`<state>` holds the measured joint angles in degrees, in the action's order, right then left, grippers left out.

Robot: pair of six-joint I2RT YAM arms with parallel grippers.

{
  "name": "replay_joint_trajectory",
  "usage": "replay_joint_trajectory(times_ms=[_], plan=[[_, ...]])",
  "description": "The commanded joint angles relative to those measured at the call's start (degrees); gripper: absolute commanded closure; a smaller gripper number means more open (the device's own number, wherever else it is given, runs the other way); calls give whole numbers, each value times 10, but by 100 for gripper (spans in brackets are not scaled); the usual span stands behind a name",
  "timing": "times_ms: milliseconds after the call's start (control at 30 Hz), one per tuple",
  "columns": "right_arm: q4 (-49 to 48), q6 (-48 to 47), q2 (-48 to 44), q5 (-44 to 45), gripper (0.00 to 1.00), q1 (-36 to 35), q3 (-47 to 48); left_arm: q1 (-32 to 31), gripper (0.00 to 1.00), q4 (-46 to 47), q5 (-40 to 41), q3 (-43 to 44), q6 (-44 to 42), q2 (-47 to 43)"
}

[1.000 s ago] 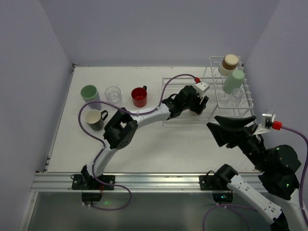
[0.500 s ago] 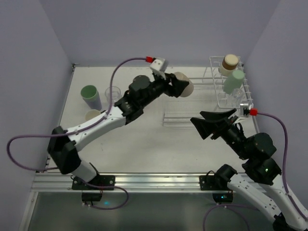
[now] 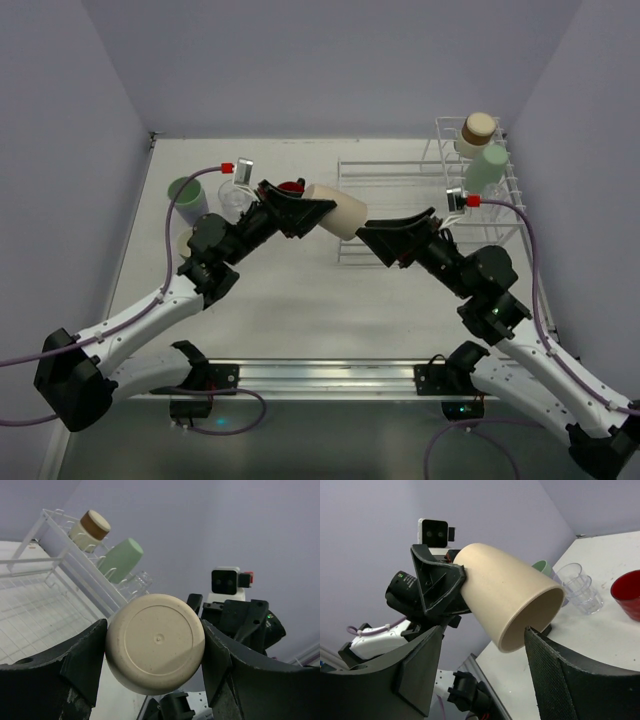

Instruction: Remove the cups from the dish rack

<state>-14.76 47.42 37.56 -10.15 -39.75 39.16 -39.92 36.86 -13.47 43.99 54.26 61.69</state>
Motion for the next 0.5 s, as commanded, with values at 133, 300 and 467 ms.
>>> replay_joint_trajectory(times_ms=[133,300,467], plan=[[-119,44,34,-48,33,-8,18,-2,80,70,-33,-2,34,-49],[-163,60,79,-67,41,-22,39,-1,80,80,-36,-14,33,-41],[-203,71,119,-70,53,-45,58,-1,77,78,-32,-25,21,-44]])
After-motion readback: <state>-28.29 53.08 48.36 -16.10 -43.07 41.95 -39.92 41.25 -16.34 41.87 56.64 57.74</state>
